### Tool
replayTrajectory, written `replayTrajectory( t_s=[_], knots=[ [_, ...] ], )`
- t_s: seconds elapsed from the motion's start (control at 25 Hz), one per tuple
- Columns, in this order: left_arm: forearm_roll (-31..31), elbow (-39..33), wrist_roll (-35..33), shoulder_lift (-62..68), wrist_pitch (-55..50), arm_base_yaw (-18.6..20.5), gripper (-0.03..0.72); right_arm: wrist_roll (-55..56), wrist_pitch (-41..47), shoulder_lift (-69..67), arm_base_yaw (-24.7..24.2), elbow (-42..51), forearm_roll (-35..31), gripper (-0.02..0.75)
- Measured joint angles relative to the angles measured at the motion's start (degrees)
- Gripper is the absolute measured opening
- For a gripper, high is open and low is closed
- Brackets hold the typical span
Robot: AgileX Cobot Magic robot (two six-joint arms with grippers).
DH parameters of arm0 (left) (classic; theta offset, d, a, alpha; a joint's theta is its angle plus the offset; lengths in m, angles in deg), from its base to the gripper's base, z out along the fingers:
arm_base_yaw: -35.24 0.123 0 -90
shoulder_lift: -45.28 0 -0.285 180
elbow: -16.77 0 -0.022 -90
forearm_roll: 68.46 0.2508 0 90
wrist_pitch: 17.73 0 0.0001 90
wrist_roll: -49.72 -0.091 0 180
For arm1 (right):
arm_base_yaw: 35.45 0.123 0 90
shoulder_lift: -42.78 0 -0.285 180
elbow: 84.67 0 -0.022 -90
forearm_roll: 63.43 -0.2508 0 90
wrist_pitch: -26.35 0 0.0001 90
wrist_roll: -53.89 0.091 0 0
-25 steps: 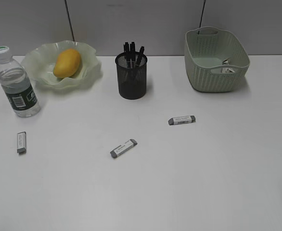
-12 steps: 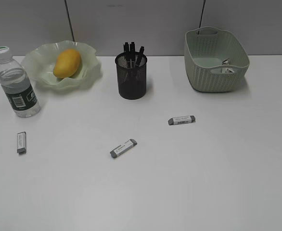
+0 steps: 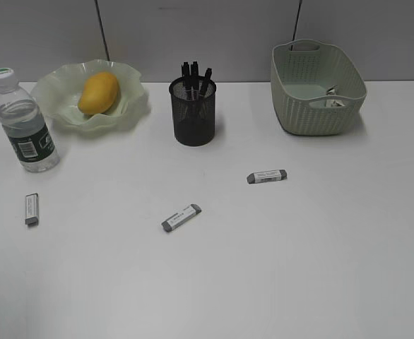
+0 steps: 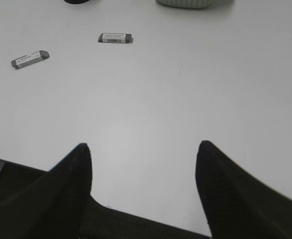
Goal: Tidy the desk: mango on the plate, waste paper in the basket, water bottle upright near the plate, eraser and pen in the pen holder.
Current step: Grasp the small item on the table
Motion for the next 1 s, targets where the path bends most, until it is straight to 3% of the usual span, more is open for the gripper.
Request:
replayTrajectory(
  t_s=[0.48, 1.0],
  knots=[
    [-2.76, 10.01, 9.02, 40.89, 4.43, 0.00, 0.466, -0.06, -0.05, 0.00, 0.00, 0.00, 0.40, 0.509],
    [-2.09, 10.65, 17.08, 61.69, 22.77, 0.06, 0.466, -0.06, -0.39, 0.00, 0.00, 0.00, 0.47, 0.509]
  ],
)
